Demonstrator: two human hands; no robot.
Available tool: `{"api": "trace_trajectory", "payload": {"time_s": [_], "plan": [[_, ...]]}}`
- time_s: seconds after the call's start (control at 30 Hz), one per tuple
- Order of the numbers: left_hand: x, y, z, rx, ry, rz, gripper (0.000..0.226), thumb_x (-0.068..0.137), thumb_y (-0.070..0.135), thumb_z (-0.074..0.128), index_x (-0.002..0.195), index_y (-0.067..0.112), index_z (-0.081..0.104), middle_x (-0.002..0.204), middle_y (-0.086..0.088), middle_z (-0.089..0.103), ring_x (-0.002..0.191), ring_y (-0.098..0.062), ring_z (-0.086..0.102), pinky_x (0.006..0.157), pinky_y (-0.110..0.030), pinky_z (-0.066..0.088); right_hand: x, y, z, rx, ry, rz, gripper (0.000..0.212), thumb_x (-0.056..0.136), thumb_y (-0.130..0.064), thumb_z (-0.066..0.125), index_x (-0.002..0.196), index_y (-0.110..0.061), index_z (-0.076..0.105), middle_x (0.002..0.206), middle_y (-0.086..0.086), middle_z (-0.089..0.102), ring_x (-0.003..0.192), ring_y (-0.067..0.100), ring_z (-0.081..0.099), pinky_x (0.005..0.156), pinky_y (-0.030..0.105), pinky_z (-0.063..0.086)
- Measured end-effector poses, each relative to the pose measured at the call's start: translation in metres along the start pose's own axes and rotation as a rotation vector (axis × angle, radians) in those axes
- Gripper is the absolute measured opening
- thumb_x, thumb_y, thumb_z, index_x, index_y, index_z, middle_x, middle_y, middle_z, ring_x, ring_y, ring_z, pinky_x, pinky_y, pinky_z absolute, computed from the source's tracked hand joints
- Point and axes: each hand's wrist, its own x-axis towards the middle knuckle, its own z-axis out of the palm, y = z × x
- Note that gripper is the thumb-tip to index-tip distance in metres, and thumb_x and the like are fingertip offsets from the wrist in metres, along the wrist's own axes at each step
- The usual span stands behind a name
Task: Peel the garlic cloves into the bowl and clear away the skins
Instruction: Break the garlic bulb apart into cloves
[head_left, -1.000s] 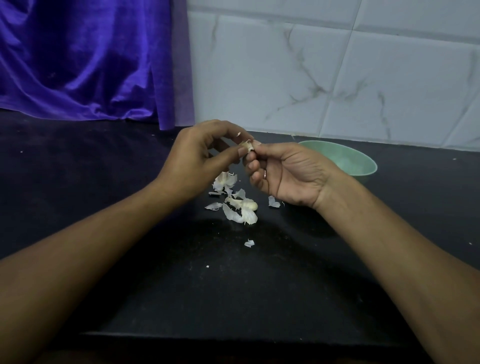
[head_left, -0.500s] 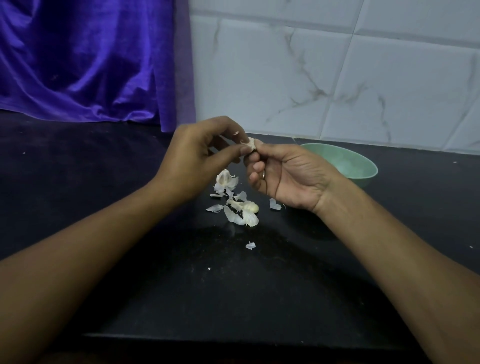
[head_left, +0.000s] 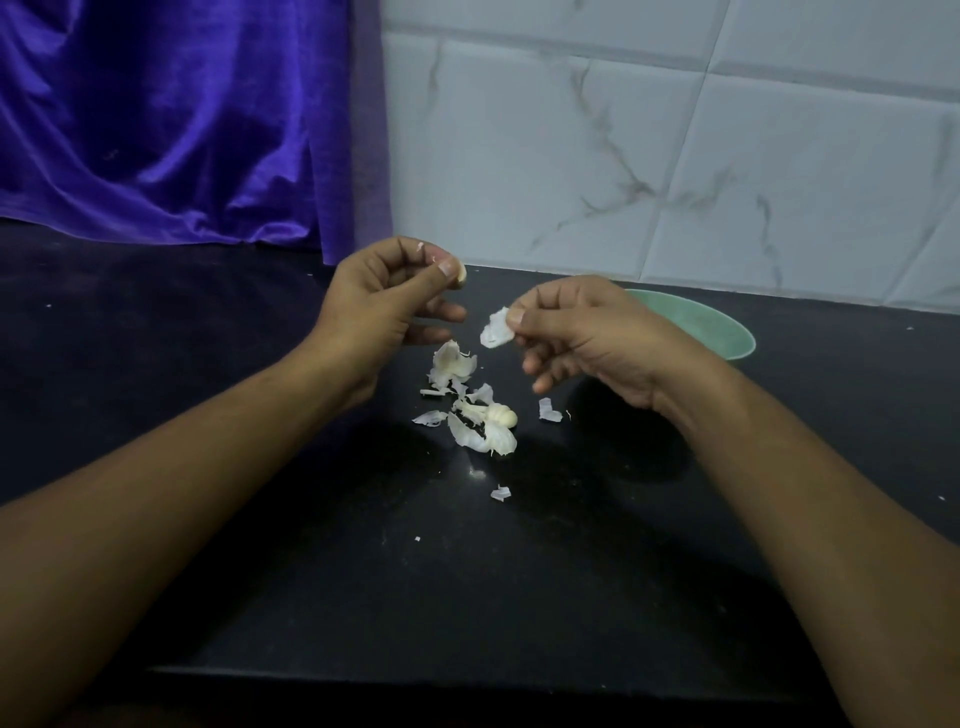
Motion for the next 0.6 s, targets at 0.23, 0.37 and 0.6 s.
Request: {"api": "trace_trajectory", "payload": {"time_s": [0.23, 0.37, 0.6], "plan": [[-0.001, -0.004, 0.002, 0.084, -0.046, -0.040, 0.017, 0.098, 0.018, 0.070, 0.113, 0.008, 0.069, 0.095, -0.002, 0.075, 0.071, -0.013, 0.071, 0.058, -0.025, 0.059, 0.002, 0.009, -0.004, -0.603, 0.124, -0.050, 0.010, 0.100, -0.008, 0.064, 0.093, -0.010, 0.072, 0.067, -0.002, 0.070, 0.056, 0.018, 0.071, 0.052, 0.036, 0.059], [-0.002, -0.005, 0.002, 0.130, -0.060, -0.042, 0.022, 0.099, 0.017, 0.068, 0.116, 0.003, 0.069, 0.092, 0.000, 0.075, 0.070, -0.014, 0.071, 0.059, -0.025, 0.059, 0.003, 0.013, 0.002, -0.682, 0.165, -0.043, 0.014, 0.100, -0.007, 0.063, 0.093, -0.015, 0.072, 0.067, 0.003, 0.073, 0.051, 0.018, 0.071, 0.051, 0.035, 0.059], [-0.001, -0.008, 0.002, 0.164, -0.101, -0.026, 0.016, 0.098, 0.016, 0.070, 0.109, 0.005, 0.071, 0.093, -0.003, 0.075, 0.072, -0.019, 0.071, 0.056, -0.025, 0.058, 0.001, 0.016, 0.010, -0.713, 0.227, -0.111, 0.013, 0.094, -0.006, 0.072, 0.084, -0.013, 0.068, 0.065, 0.002, 0.071, 0.049, 0.012, 0.070, 0.046, 0.032, 0.057]]}}
